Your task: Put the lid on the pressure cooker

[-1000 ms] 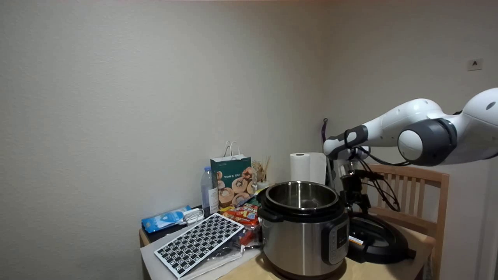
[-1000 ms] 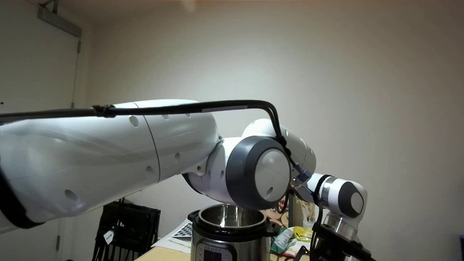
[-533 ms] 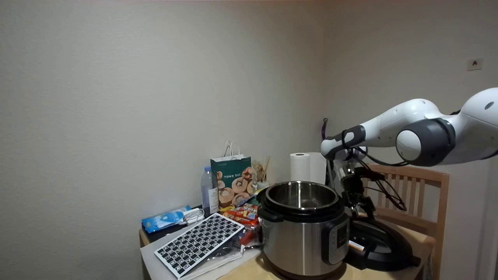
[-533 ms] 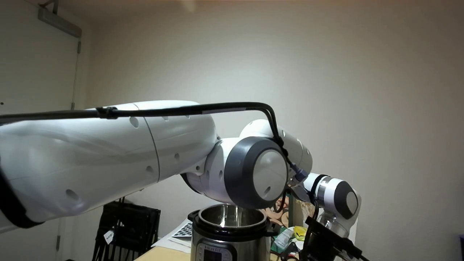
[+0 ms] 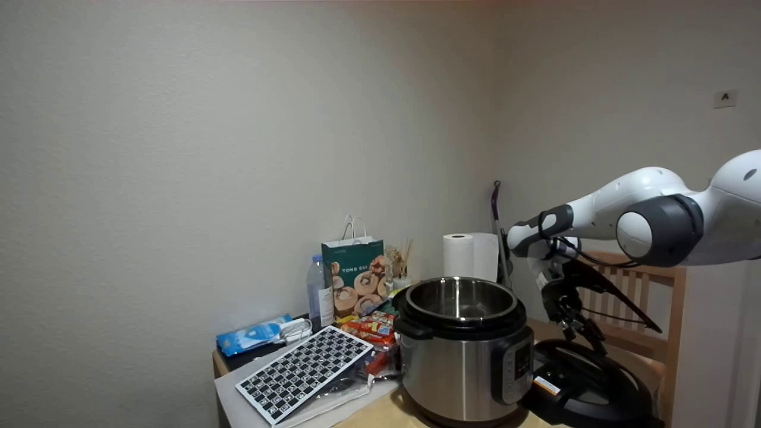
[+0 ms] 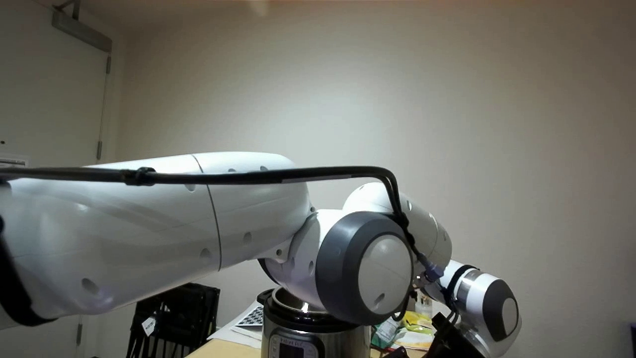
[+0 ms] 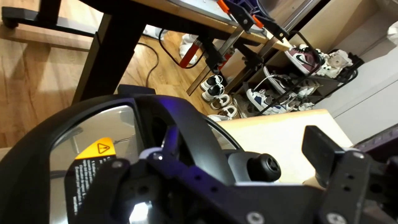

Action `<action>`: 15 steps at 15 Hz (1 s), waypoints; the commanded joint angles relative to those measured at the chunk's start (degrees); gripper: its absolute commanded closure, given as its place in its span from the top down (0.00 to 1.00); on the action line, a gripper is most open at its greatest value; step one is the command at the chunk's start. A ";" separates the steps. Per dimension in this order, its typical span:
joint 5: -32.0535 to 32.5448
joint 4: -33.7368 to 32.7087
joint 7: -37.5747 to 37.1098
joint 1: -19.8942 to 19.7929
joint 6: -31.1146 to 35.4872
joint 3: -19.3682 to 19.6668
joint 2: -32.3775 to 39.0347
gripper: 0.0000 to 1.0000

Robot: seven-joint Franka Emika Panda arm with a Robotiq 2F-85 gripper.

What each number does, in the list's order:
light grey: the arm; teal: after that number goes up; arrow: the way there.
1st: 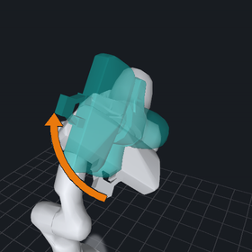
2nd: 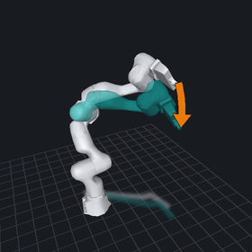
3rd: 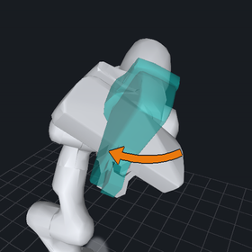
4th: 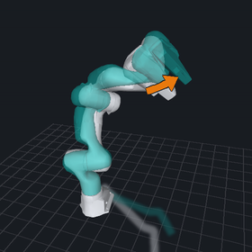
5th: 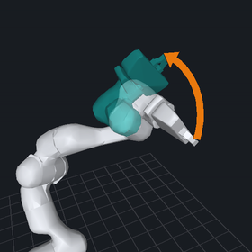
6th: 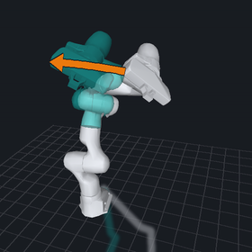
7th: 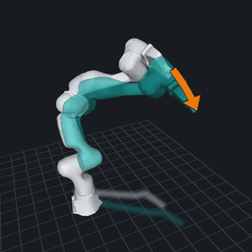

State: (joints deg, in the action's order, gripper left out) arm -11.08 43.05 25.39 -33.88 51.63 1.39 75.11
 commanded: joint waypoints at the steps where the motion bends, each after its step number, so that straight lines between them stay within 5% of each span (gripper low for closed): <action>1: -1.76 -3.22 0.16 -0.31 2.18 -1.06 1.09 1.00; 2: 0.24 -2.88 0.96 1.08 5.92 -0.29 0.03 1.00; 7: -1.38 -3.47 -0.57 0.83 4.63 -0.82 1.98 1.00; 12: -3.54 -4.33 -5.91 -0.47 -3.71 -1.16 4.86 1.00; 15: -5.38 -4.96 -8.67 -1.45 -5.87 -1.15 6.32 0.68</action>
State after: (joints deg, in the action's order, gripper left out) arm -13.46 39.74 21.03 -33.73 49.61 0.86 79.96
